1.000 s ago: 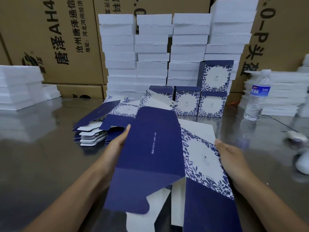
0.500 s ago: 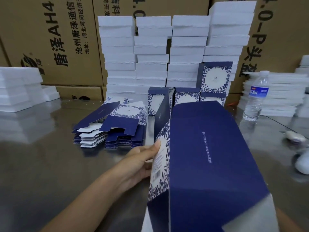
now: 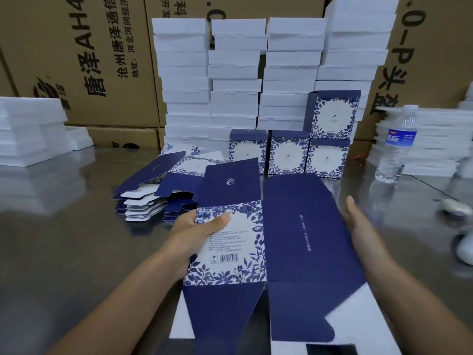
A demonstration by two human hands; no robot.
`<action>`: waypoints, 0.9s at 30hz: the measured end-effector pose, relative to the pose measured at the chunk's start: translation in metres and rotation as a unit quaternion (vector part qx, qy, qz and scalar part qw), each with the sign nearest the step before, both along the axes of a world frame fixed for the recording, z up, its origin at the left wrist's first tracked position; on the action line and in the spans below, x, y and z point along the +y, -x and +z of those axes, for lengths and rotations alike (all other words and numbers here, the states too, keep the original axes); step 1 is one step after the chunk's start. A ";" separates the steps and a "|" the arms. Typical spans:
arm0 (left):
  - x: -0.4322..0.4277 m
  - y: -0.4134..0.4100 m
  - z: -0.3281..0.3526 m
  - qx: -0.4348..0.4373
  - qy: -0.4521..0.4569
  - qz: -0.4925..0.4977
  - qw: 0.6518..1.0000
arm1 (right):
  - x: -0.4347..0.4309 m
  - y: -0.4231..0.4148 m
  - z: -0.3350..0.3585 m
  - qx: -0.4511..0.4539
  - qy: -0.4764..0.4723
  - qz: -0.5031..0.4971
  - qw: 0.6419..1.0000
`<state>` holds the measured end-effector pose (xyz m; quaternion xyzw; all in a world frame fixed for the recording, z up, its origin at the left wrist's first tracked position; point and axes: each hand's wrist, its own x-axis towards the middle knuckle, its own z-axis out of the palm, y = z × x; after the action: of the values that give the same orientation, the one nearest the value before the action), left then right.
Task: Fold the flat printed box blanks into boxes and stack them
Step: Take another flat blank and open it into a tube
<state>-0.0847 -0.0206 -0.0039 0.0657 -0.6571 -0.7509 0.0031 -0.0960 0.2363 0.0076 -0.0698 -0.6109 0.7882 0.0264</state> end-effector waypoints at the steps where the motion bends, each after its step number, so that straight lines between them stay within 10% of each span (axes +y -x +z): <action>1: -0.001 0.001 -0.001 0.012 0.018 0.014 1.000 | -0.002 -0.002 -0.001 0.008 0.000 0.006 1.000; 7: 0.000 0.002 -0.005 0.078 0.143 0.027 0.986 | 0.000 0.001 -0.014 0.088 -0.291 -0.090 0.948; 19: -0.001 0.005 0.002 0.064 0.205 0.137 0.967 | 0.000 0.003 -0.019 0.087 -0.181 -0.045 0.978; 27: -0.001 0.005 0.001 0.013 0.066 0.107 0.992 | 0.004 0.007 -0.016 0.107 -0.298 -0.064 0.946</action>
<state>-0.0900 -0.0220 -0.0026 0.1255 -0.6944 -0.7019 0.0969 -0.1027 0.2406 -0.0086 -0.0123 -0.8056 0.5700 0.1614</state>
